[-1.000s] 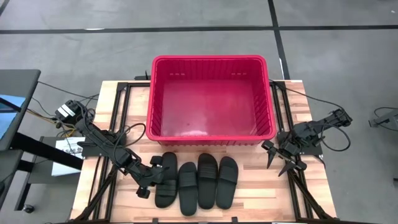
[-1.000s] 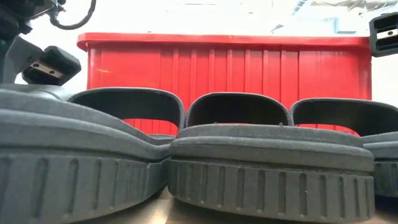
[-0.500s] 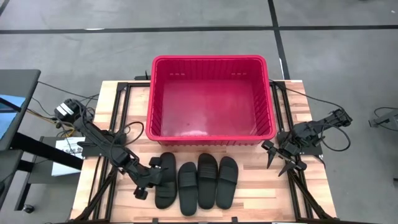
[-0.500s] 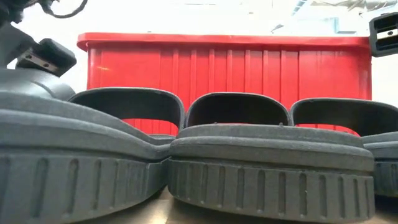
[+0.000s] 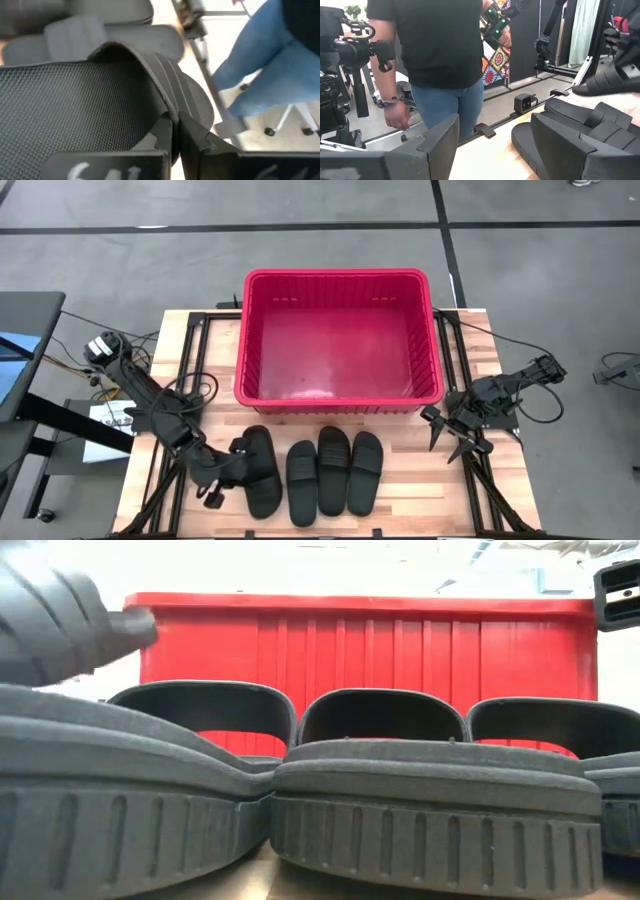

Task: Pick and place slides into bin
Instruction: Put the black slide into the red bin

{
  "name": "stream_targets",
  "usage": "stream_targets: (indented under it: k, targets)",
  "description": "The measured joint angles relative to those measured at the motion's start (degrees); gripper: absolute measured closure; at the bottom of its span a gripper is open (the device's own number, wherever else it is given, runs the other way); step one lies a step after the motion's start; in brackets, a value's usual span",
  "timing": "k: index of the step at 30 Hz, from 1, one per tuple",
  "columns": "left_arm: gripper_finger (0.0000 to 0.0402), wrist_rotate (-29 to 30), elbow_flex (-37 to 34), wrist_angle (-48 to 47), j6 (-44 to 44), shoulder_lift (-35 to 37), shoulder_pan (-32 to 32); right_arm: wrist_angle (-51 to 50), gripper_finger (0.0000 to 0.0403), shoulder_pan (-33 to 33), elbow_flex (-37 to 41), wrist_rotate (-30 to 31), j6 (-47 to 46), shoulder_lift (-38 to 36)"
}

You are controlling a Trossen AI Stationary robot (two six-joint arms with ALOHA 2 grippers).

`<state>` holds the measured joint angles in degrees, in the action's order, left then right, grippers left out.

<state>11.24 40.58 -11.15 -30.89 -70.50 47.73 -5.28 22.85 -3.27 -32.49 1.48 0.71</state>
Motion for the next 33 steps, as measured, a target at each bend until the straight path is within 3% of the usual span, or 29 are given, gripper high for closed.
stream_targets:
  k: [14, 19, 33]
  targets:
    - [0.0401, 6.37, 20.46, -29.83, 6.52, 0.04, 0.15, -0.01, 0.0163, 0.0, 0.0, 0.02, 0.0, 0.01]
    - [0.0401, 5.73, 25.9, -36.9, 10.17, 0.04, -3.62, 0.0, 0.0163, 0.0, 0.02, 0.02, 0.0, 0.02]
    - [0.0401, 6.66, 43.22, -45.55, 31.87, 0.13, -18.53, 0.02, 0.0163, -0.01, 0.01, 0.02, 0.0, 0.02]
